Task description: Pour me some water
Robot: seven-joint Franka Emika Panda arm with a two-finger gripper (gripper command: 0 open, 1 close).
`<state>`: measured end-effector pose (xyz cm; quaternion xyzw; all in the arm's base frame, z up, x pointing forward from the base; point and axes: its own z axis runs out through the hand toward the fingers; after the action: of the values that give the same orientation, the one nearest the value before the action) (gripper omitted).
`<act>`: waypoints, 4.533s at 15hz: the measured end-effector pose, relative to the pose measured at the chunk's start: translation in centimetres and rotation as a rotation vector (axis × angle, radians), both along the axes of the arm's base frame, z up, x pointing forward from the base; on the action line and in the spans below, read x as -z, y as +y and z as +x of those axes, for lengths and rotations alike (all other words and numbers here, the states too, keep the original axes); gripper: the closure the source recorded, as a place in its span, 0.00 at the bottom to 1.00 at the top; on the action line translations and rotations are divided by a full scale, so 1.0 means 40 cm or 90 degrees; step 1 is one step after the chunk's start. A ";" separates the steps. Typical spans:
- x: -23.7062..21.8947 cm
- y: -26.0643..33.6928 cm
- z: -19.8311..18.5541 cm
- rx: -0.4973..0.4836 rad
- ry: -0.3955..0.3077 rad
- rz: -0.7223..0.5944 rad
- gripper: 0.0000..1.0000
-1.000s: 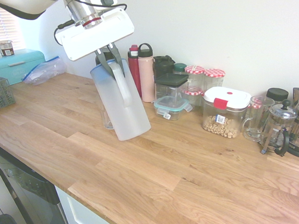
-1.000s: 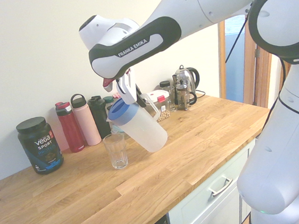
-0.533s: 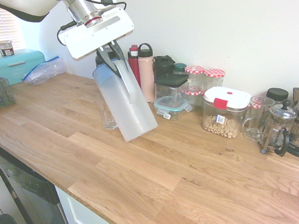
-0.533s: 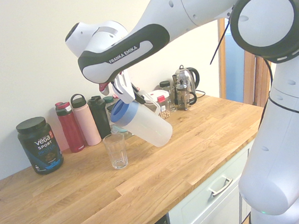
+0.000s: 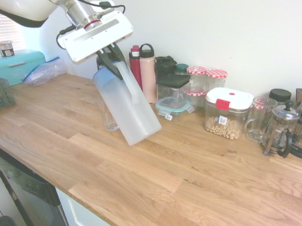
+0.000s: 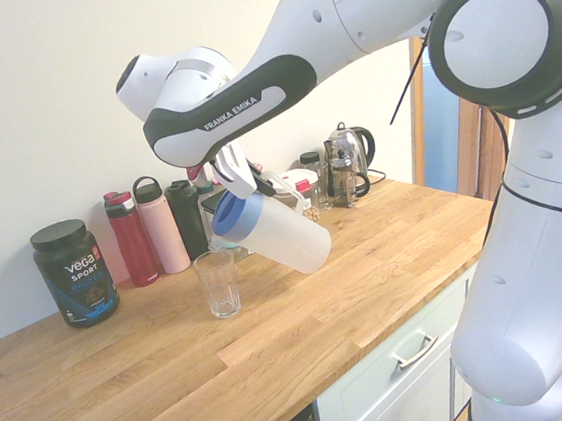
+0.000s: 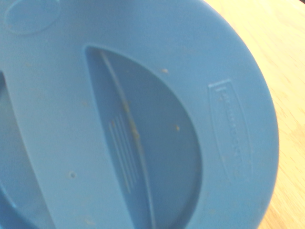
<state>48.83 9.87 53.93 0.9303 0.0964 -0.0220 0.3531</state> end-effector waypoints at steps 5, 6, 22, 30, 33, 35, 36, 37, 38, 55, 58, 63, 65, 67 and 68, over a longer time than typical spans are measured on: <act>0.031 0.022 0.003 -0.021 0.016 -0.041 1.00; 0.032 0.031 0.000 -0.025 0.018 -0.048 1.00; 0.020 0.038 0.002 -0.019 -0.009 -0.062 1.00; -0.233 -0.324 -0.067 0.144 -0.086 0.218 1.00; -0.194 -0.443 -0.071 0.244 -0.121 0.287 1.00; -0.155 -0.497 -0.069 0.313 -0.151 0.314 1.00; -0.138 -0.523 -0.068 0.344 -0.168 0.326 1.00; -0.122 -0.552 -0.066 0.373 -0.189 0.338 1.00; -0.104 -0.581 -0.066 0.402 -0.210 0.350 1.00; 0.071 -0.691 -0.066 0.598 -0.403 0.381 0.00; 0.076 -0.690 -0.068 0.601 -0.397 0.380 0.00; 0.085 -0.689 -0.071 0.604 -0.392 0.378 0.00; 0.086 -0.689 -0.071 0.604 -0.391 0.378 0.00; 0.085 -0.689 -0.072 0.609 -0.393 0.378 0.00; 0.078 -0.688 -0.075 0.618 -0.391 0.376 0.00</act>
<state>45.84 -17.64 50.80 0.8900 -0.4389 0.1156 0.0434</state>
